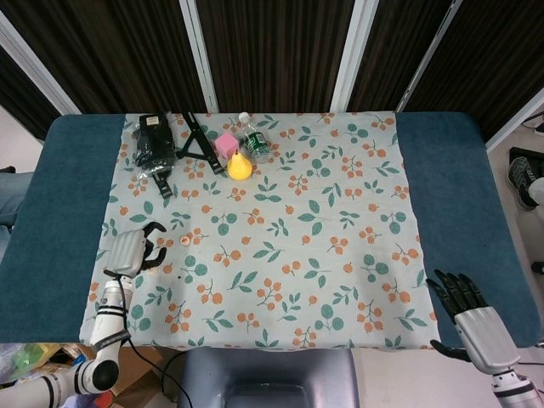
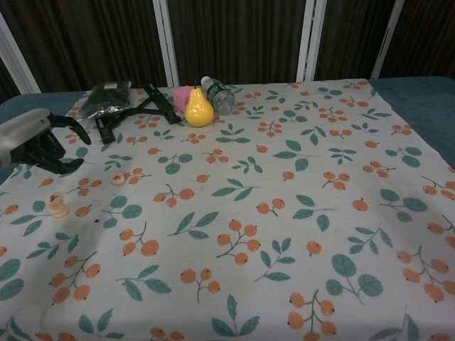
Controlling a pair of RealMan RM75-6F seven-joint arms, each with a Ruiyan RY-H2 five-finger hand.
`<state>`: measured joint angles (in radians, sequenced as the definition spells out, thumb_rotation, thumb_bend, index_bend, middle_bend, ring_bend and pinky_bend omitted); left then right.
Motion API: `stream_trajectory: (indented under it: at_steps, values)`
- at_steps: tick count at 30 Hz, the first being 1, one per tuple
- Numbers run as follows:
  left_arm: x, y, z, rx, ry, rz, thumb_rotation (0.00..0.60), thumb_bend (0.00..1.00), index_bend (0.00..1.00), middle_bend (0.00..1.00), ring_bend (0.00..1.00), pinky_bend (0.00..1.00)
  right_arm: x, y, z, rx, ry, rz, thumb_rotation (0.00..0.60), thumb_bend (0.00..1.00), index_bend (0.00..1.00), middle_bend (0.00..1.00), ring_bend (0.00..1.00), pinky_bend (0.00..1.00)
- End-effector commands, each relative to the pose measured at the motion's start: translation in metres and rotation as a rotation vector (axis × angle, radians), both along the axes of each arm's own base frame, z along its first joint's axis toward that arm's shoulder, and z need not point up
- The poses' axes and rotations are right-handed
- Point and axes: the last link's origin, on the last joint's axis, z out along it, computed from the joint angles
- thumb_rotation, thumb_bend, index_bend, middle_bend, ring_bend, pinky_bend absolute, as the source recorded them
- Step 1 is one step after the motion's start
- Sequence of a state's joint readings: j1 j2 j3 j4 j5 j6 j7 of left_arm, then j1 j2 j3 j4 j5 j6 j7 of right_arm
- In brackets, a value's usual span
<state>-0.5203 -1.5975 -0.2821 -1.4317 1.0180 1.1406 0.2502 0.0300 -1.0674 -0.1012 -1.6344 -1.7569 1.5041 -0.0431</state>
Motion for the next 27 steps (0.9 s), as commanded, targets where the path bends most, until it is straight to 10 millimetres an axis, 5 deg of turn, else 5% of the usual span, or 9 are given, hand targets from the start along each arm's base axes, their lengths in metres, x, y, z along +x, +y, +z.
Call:
stream_trajectory:
  at_steps: [1, 8, 27]
  values:
    - [0.009, 0.016, -0.018, -0.006, 0.051, 0.017, 0.600, 0.39, 0.37, 1.00, 1.00, 1.00, 0.000, -0.001, 0.000, 0.002, 0.001, -0.002, 0.600, 0.20, 0.00, 0.00, 0.00, 0.05]
    - [0.008, 0.031, -0.045, -0.007, 0.135, 0.049, 0.600, 0.39, 0.36, 1.00, 1.00, 1.00, 0.000, -0.002, 0.001, 0.002, -0.003, -0.004, 0.600, 0.20, 0.00, 0.00, 0.00, 0.05]
    - [0.012, 0.034, -0.072, -0.042, 0.221, 0.057, 0.600, 0.39, 0.38, 1.00, 1.00, 1.00, -0.001, -0.002, 0.003, 0.001, -0.008, -0.007, 0.600, 0.20, 0.00, 0.00, 0.00, 0.05]
